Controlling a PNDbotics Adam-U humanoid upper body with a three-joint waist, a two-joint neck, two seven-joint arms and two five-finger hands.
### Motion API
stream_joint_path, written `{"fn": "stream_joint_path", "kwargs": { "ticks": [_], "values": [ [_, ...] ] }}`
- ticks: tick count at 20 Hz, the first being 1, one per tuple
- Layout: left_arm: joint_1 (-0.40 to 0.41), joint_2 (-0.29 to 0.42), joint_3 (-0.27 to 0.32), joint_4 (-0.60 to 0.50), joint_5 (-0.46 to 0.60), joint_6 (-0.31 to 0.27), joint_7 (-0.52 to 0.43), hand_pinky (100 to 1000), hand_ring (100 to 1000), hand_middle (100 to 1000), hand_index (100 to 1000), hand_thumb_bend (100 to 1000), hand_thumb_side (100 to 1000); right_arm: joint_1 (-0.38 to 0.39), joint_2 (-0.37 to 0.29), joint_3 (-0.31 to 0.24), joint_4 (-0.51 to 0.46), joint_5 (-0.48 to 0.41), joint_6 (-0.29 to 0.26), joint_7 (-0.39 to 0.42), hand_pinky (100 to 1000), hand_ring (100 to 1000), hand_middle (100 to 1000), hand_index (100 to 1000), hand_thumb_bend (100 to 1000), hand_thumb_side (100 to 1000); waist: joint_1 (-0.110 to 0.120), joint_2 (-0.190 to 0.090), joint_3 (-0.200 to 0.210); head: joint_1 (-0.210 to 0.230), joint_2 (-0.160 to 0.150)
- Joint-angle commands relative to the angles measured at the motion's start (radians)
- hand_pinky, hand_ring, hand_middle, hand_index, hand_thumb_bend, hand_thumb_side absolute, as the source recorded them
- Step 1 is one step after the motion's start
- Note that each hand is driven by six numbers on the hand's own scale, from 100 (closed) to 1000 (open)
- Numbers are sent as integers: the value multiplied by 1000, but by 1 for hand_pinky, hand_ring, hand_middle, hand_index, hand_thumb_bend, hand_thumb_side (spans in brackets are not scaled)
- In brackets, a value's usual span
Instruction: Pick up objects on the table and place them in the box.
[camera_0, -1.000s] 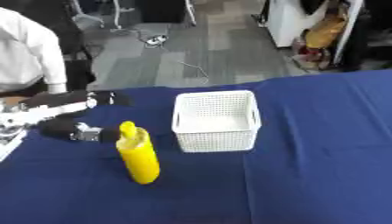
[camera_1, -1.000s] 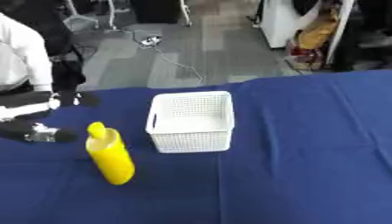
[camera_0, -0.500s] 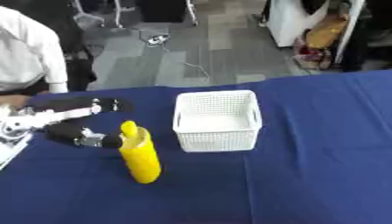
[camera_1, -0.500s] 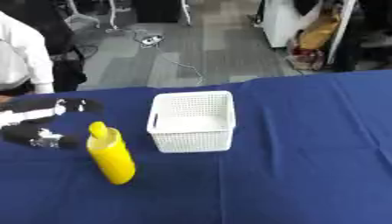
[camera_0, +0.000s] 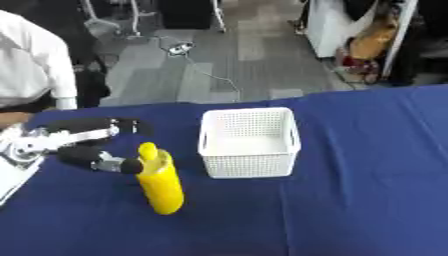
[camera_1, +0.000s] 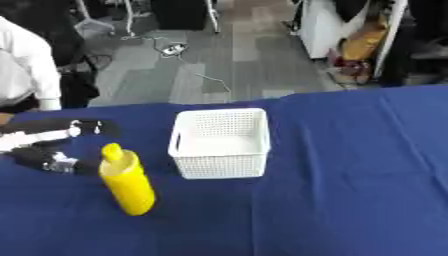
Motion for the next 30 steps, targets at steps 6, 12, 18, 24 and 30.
{"fn": "stream_joint_path", "kwargs": {
  "ticks": [6,12,18,24,30],
  "values": [
    [-34,10,3,36,-9,-16,7,1000,986,1000,977,827,1000,-24,-5,-6,-10,1,-1,-4,279,370,476,665,100,960,-2,-6,-7,15,-11],
    [-49,3,-6,50,-9,-21,-3,1000,988,1000,977,832,1000,-27,-3,-6,-10,0,-2,-3,279,371,476,665,100,961,-2,-5,-11,17,-11],
    [-64,-8,-15,60,-18,-25,-17,1000,988,1000,977,833,1000,-30,-1,-5,-10,-2,-2,-1,279,370,476,664,100,960,-1,-4,-14,19,-10],
    [-75,-23,-27,71,-23,-29,-25,1000,986,1000,977,827,1000,-34,2,-1,-10,-5,0,4,279,371,476,663,100,960,-2,-2,-19,21,-7],
    [-85,-37,-36,87,-34,-37,-36,1000,984,1000,979,829,990,-38,6,-1,-10,-9,1,7,282,372,476,661,100,959,-2,1,-24,26,-6]
  ]
}}
